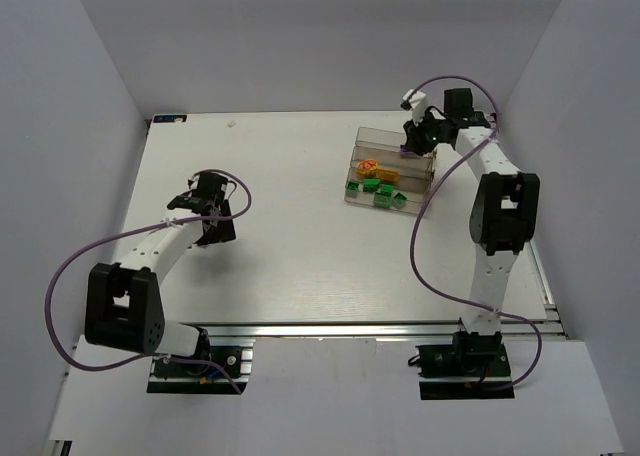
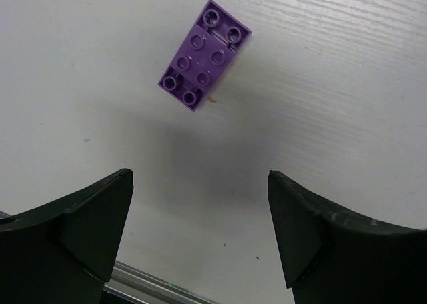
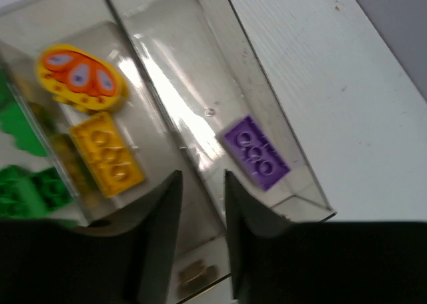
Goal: Sort the legos into containers by color
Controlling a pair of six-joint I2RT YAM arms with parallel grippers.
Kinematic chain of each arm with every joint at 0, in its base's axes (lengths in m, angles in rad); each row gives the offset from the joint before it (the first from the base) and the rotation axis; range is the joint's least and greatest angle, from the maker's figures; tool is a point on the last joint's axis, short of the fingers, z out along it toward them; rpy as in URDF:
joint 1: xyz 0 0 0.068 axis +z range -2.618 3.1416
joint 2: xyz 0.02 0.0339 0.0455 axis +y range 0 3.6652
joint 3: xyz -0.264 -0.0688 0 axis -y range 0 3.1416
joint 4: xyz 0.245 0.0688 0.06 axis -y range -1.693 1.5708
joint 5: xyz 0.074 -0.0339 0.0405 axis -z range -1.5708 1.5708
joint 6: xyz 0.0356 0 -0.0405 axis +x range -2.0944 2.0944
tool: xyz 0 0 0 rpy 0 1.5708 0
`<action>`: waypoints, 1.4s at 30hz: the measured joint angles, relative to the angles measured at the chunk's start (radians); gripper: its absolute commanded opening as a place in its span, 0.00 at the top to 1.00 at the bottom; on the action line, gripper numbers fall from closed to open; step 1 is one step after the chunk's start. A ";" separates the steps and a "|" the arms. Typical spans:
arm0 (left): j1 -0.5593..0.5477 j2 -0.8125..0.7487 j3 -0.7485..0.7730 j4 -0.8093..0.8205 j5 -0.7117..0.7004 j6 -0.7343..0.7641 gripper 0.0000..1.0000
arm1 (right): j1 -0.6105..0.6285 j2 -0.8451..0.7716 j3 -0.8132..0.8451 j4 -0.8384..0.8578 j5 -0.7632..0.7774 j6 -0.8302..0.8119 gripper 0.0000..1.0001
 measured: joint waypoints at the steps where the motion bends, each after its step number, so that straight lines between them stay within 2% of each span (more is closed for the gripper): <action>1: 0.010 0.009 0.005 0.006 0.000 0.010 0.09 | -0.003 -0.042 -0.041 0.010 -0.023 0.021 0.71; 3: 0.035 0.028 0.013 0.026 0.002 0.031 0.09 | -0.008 -0.162 -0.161 0.047 -0.098 0.068 0.76; 5: 0.063 0.057 0.023 0.048 0.010 0.054 0.10 | -0.011 -0.311 -0.291 0.074 -0.181 0.107 0.76; 9: 0.112 0.140 0.045 0.096 0.063 0.103 0.13 | 0.001 -0.609 -0.547 0.196 -0.354 0.174 0.69; 13: 0.151 0.212 0.078 0.129 0.132 0.151 0.16 | 0.034 -0.762 -0.684 0.251 -0.450 0.213 0.64; 15: 0.164 0.237 0.091 0.148 0.162 0.166 0.18 | 0.038 -0.782 -0.717 0.259 -0.468 0.224 0.64; 21: 0.202 0.287 0.101 0.188 0.229 0.195 0.37 | 0.035 -0.796 -0.795 0.258 -0.473 0.254 0.63; 25: 0.222 0.290 0.091 0.210 0.265 0.203 0.45 | 0.035 -0.807 -0.806 0.259 -0.473 0.273 0.64; 31: 0.229 0.282 0.058 0.235 0.316 0.202 0.61 | 0.035 -0.827 -0.806 0.260 -0.474 0.295 0.66; 34: 0.228 0.269 0.049 0.243 0.394 0.193 0.71 | 0.038 -0.832 -0.809 0.259 -0.473 0.306 0.70; 36: 0.222 0.257 0.045 0.254 0.470 0.171 0.78 | 0.043 -0.837 -0.815 0.258 -0.467 0.314 0.92; 37: 0.218 0.249 0.045 0.265 0.515 0.157 0.85 | 0.044 -0.838 -0.815 0.258 -0.462 0.320 1.00; 42: 0.148 0.216 0.044 0.427 0.768 -0.008 0.89 | 0.050 -0.844 -0.821 0.275 -0.370 0.409 1.00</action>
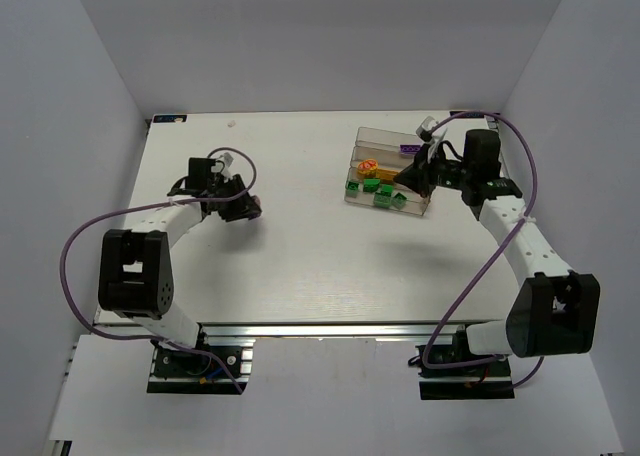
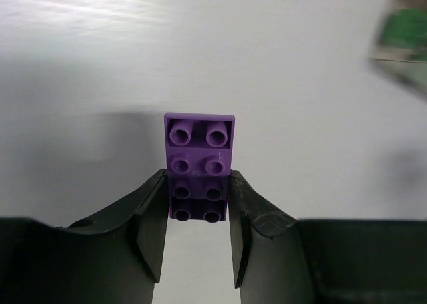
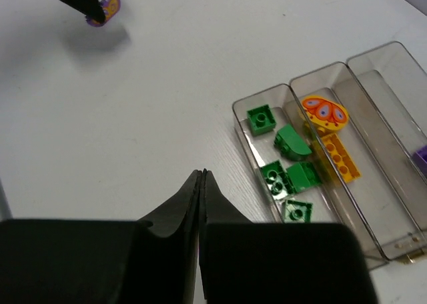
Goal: Sort the legos into containers by color
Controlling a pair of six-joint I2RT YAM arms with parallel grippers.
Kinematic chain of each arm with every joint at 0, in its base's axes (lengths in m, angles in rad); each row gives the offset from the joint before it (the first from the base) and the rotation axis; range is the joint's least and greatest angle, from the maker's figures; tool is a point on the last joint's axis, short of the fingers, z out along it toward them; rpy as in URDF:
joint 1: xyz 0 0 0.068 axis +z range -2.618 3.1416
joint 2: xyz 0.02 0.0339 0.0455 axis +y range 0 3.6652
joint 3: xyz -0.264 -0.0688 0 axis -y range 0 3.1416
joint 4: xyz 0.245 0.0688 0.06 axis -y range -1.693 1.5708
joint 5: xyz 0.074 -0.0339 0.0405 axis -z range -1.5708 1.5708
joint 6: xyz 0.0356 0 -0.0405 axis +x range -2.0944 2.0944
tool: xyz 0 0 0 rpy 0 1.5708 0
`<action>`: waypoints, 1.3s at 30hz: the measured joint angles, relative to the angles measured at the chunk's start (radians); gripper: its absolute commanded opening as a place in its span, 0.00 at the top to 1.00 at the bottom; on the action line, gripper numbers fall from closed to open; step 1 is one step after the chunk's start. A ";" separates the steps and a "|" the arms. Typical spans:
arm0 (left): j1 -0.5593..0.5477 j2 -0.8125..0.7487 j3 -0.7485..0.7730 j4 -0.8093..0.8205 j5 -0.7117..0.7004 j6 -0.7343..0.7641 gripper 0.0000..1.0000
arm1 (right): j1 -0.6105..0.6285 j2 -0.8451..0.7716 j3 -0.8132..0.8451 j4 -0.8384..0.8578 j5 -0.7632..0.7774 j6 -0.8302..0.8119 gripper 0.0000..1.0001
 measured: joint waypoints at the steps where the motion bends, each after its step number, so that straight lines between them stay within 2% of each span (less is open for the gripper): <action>1: -0.023 0.002 0.010 0.027 0.035 -0.035 0.89 | 0.000 -0.006 -0.007 0.009 0.021 0.015 1.00; 5: -0.141 0.072 0.153 0.090 0.136 -0.157 0.90 | 0.000 -0.043 -0.056 0.061 0.135 0.097 1.00; 9: -0.243 0.245 0.438 0.145 0.173 -0.257 0.90 | 0.000 -0.066 -0.075 0.115 0.261 0.185 1.00; 15: -0.328 0.532 0.823 0.210 0.153 -0.450 0.90 | -0.002 -0.074 -0.075 0.162 0.485 0.303 1.00; 20: -0.378 0.793 1.162 0.225 0.079 -0.582 0.89 | -0.003 -0.130 -0.123 0.193 0.582 0.348 1.00; 23: -0.400 0.874 1.227 0.269 0.040 -0.658 0.89 | -0.008 -0.156 -0.146 0.198 0.609 0.368 1.00; 28: -0.428 0.946 1.234 0.351 -0.024 -0.752 0.87 | -0.010 -0.176 -0.189 0.212 0.627 0.390 1.00; 39: -0.464 1.001 1.260 0.460 -0.130 -0.845 0.85 | -0.014 -0.235 -0.269 0.219 0.626 0.429 1.00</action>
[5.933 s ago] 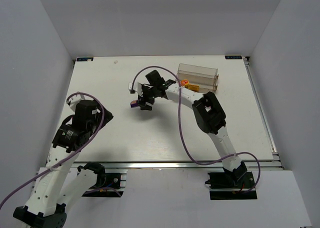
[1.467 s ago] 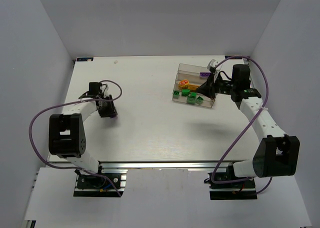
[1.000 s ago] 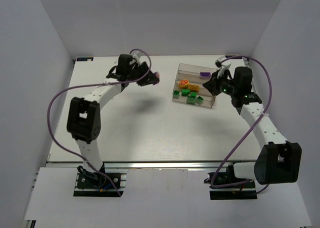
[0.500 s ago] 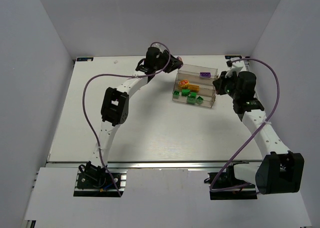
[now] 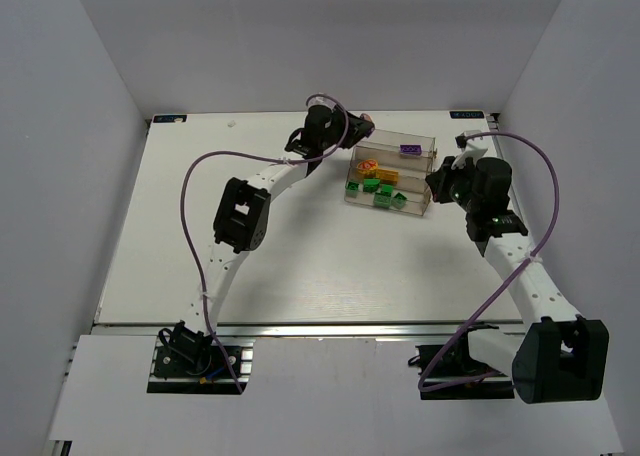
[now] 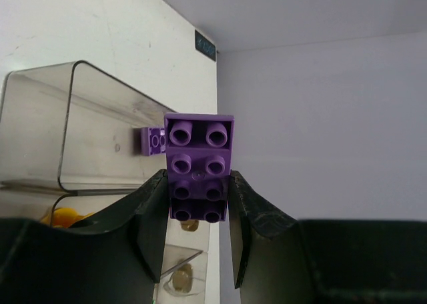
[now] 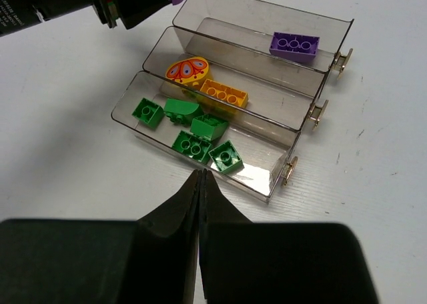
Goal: Sort the legos into containers by color
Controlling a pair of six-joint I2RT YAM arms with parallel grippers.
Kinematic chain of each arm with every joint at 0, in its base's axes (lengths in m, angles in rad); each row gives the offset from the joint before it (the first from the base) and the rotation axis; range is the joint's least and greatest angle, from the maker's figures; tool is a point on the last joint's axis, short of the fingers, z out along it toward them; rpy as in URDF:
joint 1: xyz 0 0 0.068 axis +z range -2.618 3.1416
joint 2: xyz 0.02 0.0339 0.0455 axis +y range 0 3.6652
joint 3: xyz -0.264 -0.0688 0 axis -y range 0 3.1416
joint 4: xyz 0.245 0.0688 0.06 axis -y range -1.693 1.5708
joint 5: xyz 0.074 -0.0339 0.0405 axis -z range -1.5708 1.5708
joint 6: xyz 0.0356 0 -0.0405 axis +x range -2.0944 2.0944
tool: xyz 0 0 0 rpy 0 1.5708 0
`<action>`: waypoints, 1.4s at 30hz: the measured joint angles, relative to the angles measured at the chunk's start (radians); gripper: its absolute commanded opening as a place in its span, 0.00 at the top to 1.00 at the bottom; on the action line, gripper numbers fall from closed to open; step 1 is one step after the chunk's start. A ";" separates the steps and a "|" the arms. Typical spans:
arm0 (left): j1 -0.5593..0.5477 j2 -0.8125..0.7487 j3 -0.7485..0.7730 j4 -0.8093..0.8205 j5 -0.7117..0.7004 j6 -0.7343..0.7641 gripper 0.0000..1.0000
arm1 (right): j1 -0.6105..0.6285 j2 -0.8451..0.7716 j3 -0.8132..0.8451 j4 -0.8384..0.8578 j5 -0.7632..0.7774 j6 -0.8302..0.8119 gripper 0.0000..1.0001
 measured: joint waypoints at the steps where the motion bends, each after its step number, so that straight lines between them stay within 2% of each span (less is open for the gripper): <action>1: -0.002 0.000 0.002 0.004 -0.010 -0.004 0.84 | 0.000 -0.003 -0.004 0.000 0.000 0.003 1.00; 14: -0.043 0.053 0.052 0.006 -0.097 -0.063 0.78 | -0.001 -0.021 -0.019 0.001 0.000 0.022 1.00; 22: -0.049 0.063 0.053 -0.006 -0.097 -0.081 0.51 | -0.001 -0.025 -0.035 0.005 0.000 0.025 1.00; 23: -0.049 0.063 0.053 -0.006 -0.097 -0.083 0.45 | -0.001 -0.025 -0.035 0.005 0.000 0.025 1.00; 30: -0.048 0.063 0.054 -0.008 -0.095 -0.095 0.39 | -0.001 -0.025 -0.035 0.007 0.000 0.025 1.00; 35: -0.048 0.063 0.054 -0.008 -0.094 -0.101 0.39 | -0.002 -0.025 -0.035 0.007 0.000 0.025 1.00; 37: -0.048 0.063 0.054 -0.007 -0.094 -0.103 0.43 | -0.002 -0.025 -0.035 0.007 0.000 0.025 1.00; 38: -0.048 0.063 0.054 -0.005 -0.093 -0.104 0.47 | -0.002 -0.025 -0.035 0.007 -0.001 0.024 1.00; 40: -0.048 0.063 0.054 0.002 -0.089 -0.107 0.61 | -0.002 -0.025 -0.035 0.007 -0.006 0.020 1.00; 41: -0.048 0.063 0.054 0.006 -0.085 -0.108 0.66 | -0.002 -0.025 -0.035 0.007 -0.016 0.016 0.88; 42: -0.048 0.063 0.054 0.013 -0.076 -0.101 0.74 | -0.002 -0.025 -0.035 0.007 -0.029 0.007 0.81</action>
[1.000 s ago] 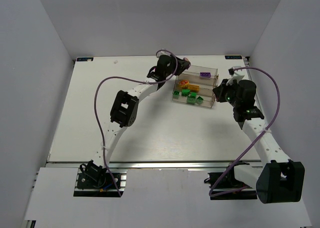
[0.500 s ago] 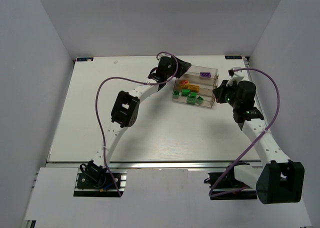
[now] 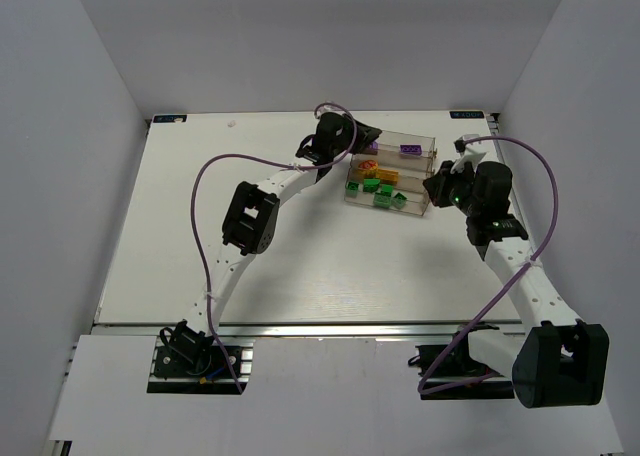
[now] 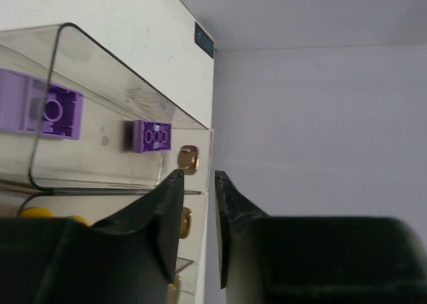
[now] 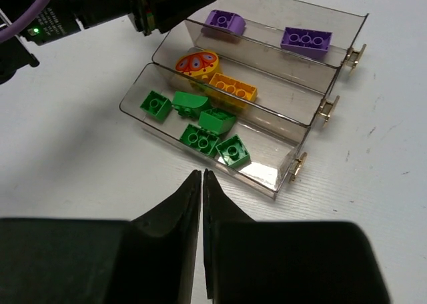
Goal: Sort the legos into containers by color
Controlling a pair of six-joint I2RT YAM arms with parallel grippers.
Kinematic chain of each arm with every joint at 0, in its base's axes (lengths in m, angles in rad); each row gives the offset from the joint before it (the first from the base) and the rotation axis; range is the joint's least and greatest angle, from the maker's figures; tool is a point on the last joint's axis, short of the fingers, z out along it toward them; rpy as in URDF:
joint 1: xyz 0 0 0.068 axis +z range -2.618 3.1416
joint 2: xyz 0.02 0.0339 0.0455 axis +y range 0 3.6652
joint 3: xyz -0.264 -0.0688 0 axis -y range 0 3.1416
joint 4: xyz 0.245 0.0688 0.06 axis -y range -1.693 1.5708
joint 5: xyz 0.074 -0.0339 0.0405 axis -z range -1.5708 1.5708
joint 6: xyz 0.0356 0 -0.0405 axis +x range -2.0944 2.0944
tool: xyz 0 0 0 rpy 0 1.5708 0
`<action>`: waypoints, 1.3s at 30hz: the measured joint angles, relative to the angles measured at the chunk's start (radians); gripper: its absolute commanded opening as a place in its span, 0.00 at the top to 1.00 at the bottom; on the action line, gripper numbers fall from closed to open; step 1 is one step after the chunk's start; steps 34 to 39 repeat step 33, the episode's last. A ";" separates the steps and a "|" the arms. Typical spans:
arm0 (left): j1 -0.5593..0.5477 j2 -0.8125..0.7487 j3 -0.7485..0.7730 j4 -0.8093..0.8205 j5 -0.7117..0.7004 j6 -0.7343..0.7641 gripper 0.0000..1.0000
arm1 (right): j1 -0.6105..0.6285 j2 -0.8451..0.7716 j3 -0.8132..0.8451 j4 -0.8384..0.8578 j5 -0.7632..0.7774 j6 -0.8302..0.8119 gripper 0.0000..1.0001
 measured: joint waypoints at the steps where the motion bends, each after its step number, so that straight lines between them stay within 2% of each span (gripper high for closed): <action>1: 0.000 0.000 0.000 0.005 0.009 0.003 0.76 | 0.000 0.000 0.000 -0.001 -0.016 -0.010 0.74; 2: 0.000 -0.001 0.000 0.010 0.020 0.016 0.77 | -0.001 0.000 0.000 -0.002 -0.050 -0.026 0.57; 4: 0.002 -0.019 -0.016 0.011 0.057 0.059 0.77 | -0.004 0.000 0.000 -0.011 -0.122 -0.077 0.42; 5: 0.004 -0.039 -0.038 0.010 0.078 0.085 0.75 | -0.004 0.000 0.001 -0.015 -0.165 -0.105 0.26; 6: 0.008 -0.070 -0.074 0.010 0.102 0.121 0.71 | -0.004 0.000 0.002 -0.019 -0.200 -0.122 0.19; 7: 0.010 -0.121 -0.135 0.005 0.133 0.162 0.56 | -0.004 0.000 0.003 -0.023 -0.239 -0.148 0.11; 11: 0.027 -0.422 -0.432 -0.053 0.229 0.356 0.18 | -0.003 0.007 0.024 -0.050 -0.330 -0.194 0.11; 15: 0.046 -0.785 -0.670 -0.127 0.235 0.559 0.04 | -0.004 0.054 0.109 -0.135 -0.364 -0.215 0.11; 21: 0.051 -1.218 -0.936 -0.245 0.130 0.794 0.02 | -0.004 0.113 0.250 -0.305 -0.353 -0.237 0.11; 25: 0.048 -1.389 -1.110 -0.329 0.053 0.864 0.02 | -0.004 0.124 0.285 -0.384 -0.312 -0.235 0.11; 31: 0.048 -1.501 -1.234 -0.440 -0.026 0.896 0.02 | -0.004 0.124 0.289 -0.429 -0.249 -0.218 0.11; 39: 0.048 -1.522 -1.245 -0.457 -0.041 0.901 0.02 | -0.004 0.124 0.289 -0.431 -0.220 -0.214 0.11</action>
